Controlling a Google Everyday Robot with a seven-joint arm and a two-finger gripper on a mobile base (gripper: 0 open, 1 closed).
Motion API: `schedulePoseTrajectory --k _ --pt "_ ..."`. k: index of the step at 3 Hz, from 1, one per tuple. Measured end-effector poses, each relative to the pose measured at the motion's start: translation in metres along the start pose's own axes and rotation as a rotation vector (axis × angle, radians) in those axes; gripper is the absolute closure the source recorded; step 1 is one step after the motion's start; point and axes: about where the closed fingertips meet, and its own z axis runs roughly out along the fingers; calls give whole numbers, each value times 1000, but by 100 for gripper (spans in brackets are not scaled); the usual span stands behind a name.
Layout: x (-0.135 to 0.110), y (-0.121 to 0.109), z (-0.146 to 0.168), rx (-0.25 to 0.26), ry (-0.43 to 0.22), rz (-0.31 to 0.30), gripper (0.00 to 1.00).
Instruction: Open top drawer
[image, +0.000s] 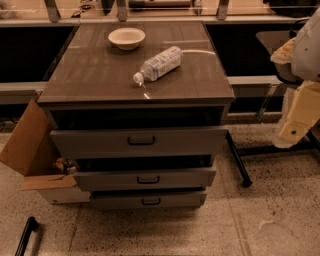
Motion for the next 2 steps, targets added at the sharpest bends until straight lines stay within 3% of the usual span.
schedulePoseTrajectory --k 1,2 --pt "0 0 0 0 0 0 0" --pt "-6 18 24 -64 -73 -42 0"
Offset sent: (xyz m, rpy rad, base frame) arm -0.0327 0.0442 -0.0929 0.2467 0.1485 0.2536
